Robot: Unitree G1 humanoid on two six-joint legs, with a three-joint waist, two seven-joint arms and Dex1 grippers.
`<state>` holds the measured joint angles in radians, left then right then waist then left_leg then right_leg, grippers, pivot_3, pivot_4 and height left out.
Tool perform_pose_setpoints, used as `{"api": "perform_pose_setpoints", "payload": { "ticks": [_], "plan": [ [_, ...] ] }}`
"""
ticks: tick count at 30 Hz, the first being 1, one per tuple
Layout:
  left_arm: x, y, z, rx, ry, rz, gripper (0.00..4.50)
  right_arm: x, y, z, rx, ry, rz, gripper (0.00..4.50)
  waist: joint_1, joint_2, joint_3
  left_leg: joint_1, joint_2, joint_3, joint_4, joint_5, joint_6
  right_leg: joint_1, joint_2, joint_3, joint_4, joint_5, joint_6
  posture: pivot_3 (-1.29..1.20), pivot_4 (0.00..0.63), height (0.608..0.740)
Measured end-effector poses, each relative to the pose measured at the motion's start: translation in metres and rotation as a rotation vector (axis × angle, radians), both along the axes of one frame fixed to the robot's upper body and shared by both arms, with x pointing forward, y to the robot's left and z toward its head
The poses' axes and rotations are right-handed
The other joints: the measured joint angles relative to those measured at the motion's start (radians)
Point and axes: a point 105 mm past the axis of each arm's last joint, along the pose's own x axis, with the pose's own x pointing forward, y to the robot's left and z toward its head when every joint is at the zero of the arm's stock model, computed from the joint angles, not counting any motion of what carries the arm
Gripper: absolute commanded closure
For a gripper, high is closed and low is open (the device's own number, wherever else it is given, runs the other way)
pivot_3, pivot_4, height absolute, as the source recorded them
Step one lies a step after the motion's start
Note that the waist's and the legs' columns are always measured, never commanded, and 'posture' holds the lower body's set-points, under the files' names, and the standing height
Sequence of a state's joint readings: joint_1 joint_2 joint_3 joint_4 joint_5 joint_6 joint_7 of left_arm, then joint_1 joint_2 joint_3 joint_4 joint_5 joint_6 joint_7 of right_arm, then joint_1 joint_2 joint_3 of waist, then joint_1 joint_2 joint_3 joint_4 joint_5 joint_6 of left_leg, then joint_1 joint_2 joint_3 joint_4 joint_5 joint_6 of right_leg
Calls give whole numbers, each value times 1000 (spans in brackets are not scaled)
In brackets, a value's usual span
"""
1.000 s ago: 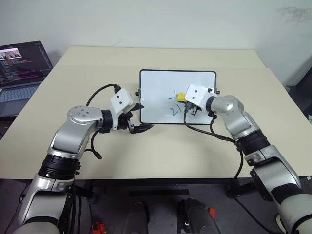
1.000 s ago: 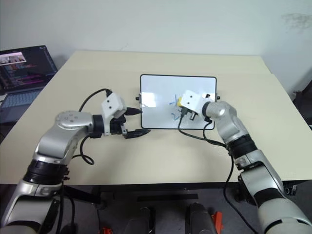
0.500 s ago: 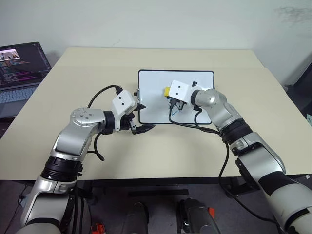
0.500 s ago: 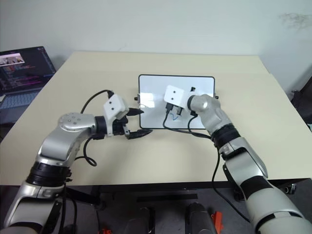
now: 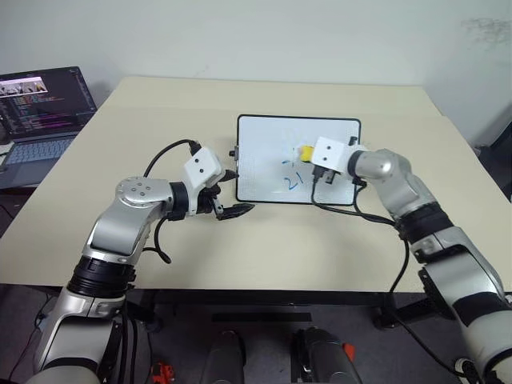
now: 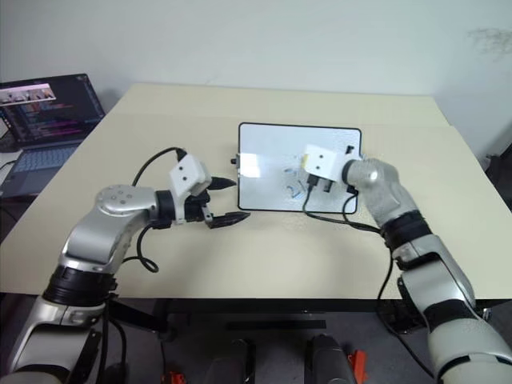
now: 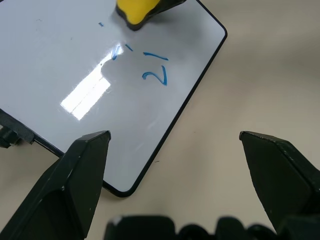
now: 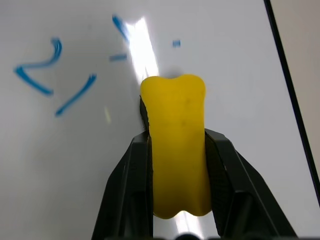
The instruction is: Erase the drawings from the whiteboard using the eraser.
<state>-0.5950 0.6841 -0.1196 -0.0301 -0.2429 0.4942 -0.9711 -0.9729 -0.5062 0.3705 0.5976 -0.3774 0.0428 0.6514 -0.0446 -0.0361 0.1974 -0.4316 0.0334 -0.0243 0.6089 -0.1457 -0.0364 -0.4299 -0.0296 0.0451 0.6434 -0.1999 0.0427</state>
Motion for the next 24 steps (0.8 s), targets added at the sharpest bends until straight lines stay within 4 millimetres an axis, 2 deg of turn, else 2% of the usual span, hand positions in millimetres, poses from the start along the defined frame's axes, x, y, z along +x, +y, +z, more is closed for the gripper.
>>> {"api": "perform_pose_setpoints", "payload": {
  "ticks": [5,11,18,24],
  "plan": [
    [0,0,0,0,0,1,0,0,1,-3,12,15,-11,3452,-7,0,0,1,0,0,0,0,0,0,0,0,0,0,0,0,150,740],
    [0,0,0,-1,-2,1,0,4,42,-1,66,33,40,3452,-39,0,0,3,0,-1,0,0,0,0,0,0,2,1,-1,0,150,740],
    [0,-1,1,-3,-4,-1,0,14,82,22,82,-8,87,3452,-46,0,0,3,1,-2,-3,0,0,-1,2,0,2,1,-1,0,150,740],
    [0,-1,1,-3,-5,0,0,16,98,30,79,-34,119,3452,-39,0,0,-2,1,-2,-8,0,0,-8,3,0,1,1,-1,0,150,740]
  ]
}}
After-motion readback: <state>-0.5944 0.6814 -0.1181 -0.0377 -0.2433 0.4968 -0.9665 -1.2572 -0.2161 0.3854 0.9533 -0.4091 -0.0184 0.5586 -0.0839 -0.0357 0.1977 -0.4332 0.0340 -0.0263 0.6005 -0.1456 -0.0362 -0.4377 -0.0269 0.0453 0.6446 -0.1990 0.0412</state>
